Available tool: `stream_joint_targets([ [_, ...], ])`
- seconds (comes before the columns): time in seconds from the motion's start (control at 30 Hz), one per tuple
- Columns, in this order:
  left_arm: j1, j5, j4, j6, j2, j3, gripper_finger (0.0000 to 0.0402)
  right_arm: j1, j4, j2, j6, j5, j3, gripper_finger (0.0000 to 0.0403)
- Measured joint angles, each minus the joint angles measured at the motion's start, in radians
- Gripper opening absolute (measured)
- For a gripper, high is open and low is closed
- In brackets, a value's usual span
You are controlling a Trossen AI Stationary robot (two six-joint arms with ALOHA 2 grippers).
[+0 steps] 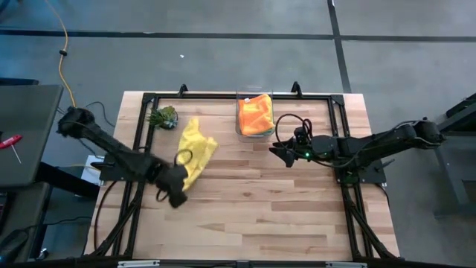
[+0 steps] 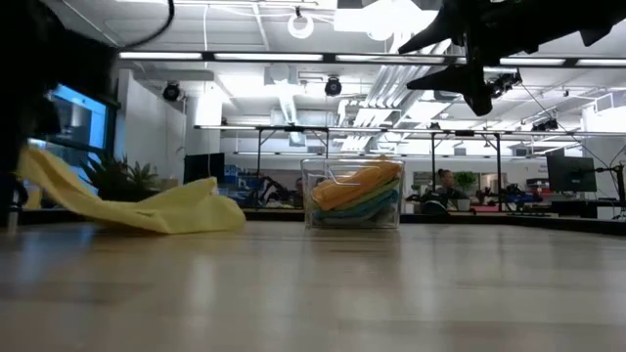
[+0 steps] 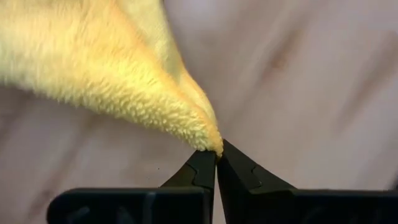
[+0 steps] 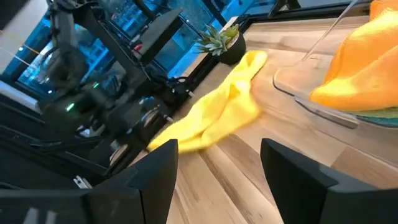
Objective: Fold microfiber towels
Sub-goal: Fold the yellow microfiber cloth
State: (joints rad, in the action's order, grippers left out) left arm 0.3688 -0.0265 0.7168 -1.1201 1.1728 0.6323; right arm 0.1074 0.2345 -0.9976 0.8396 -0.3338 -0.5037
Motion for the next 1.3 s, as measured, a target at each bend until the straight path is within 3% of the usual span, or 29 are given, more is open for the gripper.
stream_joint_targets([
  [0.17, 0.150, -0.007, 0.082, 0.072, 0.124, 0.140, 0.0000, 0.000, 0.149, -0.095, 0.017, 0.025, 0.000, 0.0222],
  [0.33, 0.191, -0.023, 0.154, 0.143, 0.221, 0.199, 0.0000, 0.015, 0.171, -0.294, -0.112, 0.171, -0.117, 0.0222],
  [0.47, 0.190, -0.033, 0.151, 0.155, 0.268, 0.199, 0.0000, 0.031, -0.037, -0.474, -0.295, 0.288, -0.324, 0.0222],
  [0.63, 0.190, -0.047, 0.124, 0.131, 0.313, 0.199, 0.0000, 0.025, -0.370, -0.682, -0.505, 0.285, -0.594, 0.0222],
  [0.83, 0.207, -0.073, -0.023, 0.068, 0.354, 0.200, 0.0000, -0.013, -0.461, -0.869, -0.617, 0.283, -0.768, 0.0222],
  [1.1, 0.229, -0.094, -0.074, 0.017, 0.368, 0.200, 0.0011, -0.088, -0.445, -0.992, -0.579, 0.298, -0.892, 0.0222],
  [1.3, 0.206, -0.048, -0.014, 0.086, 0.364, 0.213, 0.0058, -0.114, -0.532, -0.970, -0.569, 0.329, -0.891, 0.0222],
])
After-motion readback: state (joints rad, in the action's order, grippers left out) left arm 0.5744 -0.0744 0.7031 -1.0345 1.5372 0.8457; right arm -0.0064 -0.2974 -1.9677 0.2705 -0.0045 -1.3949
